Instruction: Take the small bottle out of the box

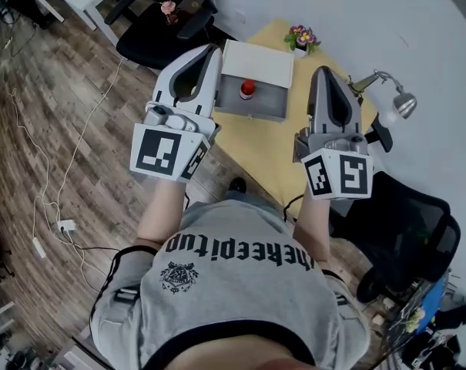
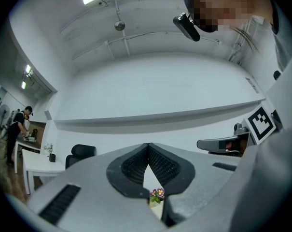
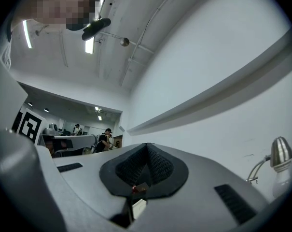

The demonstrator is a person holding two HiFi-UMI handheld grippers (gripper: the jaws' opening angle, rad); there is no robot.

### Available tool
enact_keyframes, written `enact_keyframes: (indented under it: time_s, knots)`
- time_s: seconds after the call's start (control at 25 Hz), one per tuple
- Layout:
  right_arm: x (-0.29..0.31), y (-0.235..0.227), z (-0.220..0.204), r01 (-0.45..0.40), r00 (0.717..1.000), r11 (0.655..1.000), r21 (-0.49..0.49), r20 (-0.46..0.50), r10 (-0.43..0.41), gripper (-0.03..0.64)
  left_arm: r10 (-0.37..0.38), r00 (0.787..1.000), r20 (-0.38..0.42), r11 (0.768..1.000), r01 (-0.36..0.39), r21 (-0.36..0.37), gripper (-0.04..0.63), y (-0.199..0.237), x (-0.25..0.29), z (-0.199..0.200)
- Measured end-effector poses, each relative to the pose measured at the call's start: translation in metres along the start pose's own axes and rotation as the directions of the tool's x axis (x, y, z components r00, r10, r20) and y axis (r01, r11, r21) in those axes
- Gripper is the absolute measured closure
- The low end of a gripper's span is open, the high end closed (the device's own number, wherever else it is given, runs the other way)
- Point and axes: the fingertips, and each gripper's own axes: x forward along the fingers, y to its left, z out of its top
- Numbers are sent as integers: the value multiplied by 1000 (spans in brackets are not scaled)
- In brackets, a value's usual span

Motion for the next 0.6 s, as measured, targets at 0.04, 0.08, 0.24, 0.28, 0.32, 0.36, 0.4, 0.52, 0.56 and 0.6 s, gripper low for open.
enact_keyframes:
  time_s: [0.04, 0.08, 0.24, 0.28, 0.32, 0.36, 0.4, 0.52, 0.56, 0.6]
  knots:
    - [5, -2, -4, -9, 1000, 1000, 4, -10, 9, 617, 6, 1000, -6, 1000, -6, 0, 592, 1, 4, -3]
    - [9, -5, -8, -17, 1000, 1000, 7, -23, 17, 617, 11, 1000, -13, 1000, -11, 0, 592, 2, 7, -7]
    - [25, -14, -33, -42, 995, 999, 24, -85, 44, 617, 25, 998, -57, 1000, -26, -4, 592, 4, 20, -28]
    - [29, -16, -40, -47, 994, 998, 31, -101, 50, 617, 28, 997, -73, 1000, -28, -5, 592, 4, 24, -35]
    - [32, -18, -48, -51, 991, 998, 39, -118, 56, 617, 31, 995, -90, 999, -31, -5, 592, 4, 26, -42]
    - [35, -20, -57, -56, 989, 997, 45, -136, 62, 617, 35, 994, -107, 999, -36, -6, 592, 4, 29, -50]
    - [37, -21, -66, -62, 985, 997, 48, -155, 69, 617, 40, 991, -124, 999, -41, -9, 592, 4, 31, -59]
    - [43, -23, -94, -76, 973, 996, 53, -214, 86, 617, 57, 984, -170, 998, -62, -19, 592, 6, 35, -82]
    - [45, -24, -103, -78, 968, 995, 56, -235, 89, 617, 61, 981, -187, 998, -65, -20, 592, 7, 36, -90]
    - [46, -25, -113, -80, 963, 995, 59, -254, 92, 617, 63, 977, -204, 997, -68, -20, 592, 8, 37, -98]
